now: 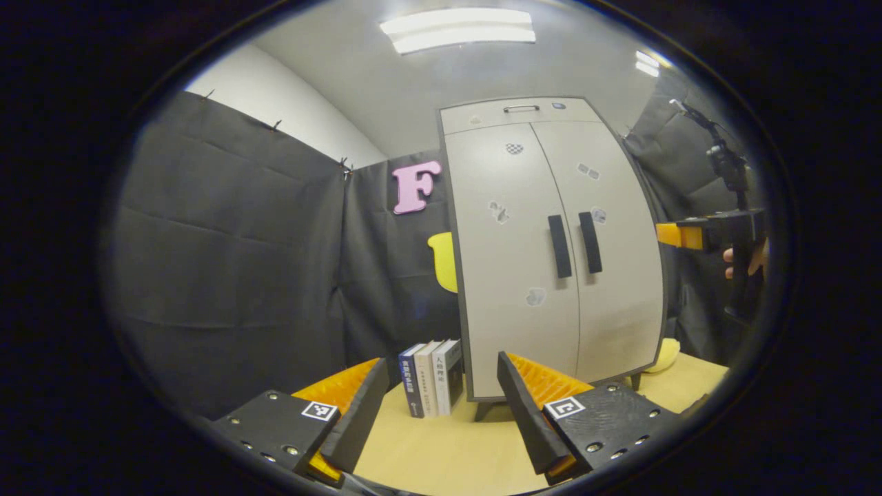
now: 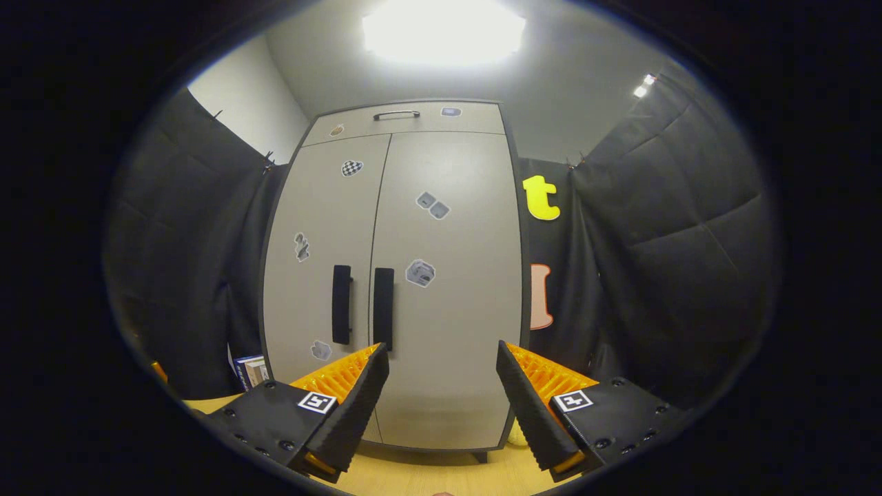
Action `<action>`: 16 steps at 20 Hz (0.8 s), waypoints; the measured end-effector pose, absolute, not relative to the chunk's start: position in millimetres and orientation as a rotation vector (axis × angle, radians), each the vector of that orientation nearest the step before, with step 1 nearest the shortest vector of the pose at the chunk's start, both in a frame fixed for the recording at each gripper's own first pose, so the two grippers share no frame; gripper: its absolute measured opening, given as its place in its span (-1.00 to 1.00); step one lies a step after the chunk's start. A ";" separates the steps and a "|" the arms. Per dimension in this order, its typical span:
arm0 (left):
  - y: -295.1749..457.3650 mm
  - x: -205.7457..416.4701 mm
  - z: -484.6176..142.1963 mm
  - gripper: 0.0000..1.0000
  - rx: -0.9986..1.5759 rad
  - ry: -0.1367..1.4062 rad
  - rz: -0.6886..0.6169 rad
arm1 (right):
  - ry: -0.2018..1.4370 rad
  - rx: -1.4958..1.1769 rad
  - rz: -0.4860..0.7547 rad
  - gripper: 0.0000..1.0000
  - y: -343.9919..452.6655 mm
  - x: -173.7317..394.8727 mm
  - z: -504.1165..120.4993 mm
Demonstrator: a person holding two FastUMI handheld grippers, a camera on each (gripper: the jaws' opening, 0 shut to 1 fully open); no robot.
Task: Open the right door of the double-door shoe cabinet with the right hand, and open the left door with the left hand.
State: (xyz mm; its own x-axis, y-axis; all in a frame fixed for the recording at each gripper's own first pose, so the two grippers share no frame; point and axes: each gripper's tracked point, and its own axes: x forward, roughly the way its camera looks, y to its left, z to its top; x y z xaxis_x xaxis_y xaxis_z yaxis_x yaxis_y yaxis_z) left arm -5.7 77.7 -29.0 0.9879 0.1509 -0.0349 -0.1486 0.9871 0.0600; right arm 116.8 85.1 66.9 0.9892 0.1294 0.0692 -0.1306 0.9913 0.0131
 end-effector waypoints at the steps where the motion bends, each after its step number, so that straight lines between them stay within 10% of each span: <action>1: 82.7 -8.4 -30.8 0.86 0.056 0.044 0.161 | -0.080 0.016 0.138 0.97 90.6 121.5 71.0; 16: 136.7 -27.2 -51.3 0.87 0.064 0.095 0.272 | -0.021 0.044 0.185 0.99 160.2 223.7 69.5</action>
